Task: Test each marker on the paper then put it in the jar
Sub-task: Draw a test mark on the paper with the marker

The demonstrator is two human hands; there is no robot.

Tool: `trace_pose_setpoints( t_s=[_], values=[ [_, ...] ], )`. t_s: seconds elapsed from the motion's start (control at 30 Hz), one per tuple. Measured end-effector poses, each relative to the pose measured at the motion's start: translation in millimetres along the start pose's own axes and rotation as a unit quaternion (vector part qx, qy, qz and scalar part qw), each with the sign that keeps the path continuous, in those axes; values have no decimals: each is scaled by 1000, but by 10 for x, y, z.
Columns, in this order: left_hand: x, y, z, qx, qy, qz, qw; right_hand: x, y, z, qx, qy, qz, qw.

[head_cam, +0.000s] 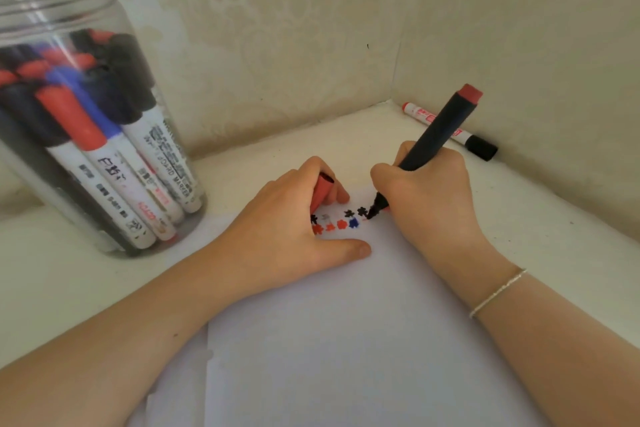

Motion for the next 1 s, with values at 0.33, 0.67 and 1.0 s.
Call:
trace_pose_setpoints(
  t_s=[0.33, 0.67, 1.0],
  values=[
    [-22, 6, 1, 1, -10, 3, 1000, 20, 38, -24, 7, 17, 22, 1000],
    [-33, 2, 5, 4, -17, -1, 1000, 21, 33, -2, -5, 9, 6, 1000],
    [-31, -2, 4, -1, -12, -5, 1000, 26, 41, 8, -8, 8, 4, 1000]
  ],
)
Point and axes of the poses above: each hand's wrist, its own y-axis away from the middle knuckle, its own z-axis out of the back of the hand, x = y × z, the point moved 4 cm from there along -y, towards the middle knuckle, and after that the axes turned 12 degrees about -z, right-handed, at the moved point
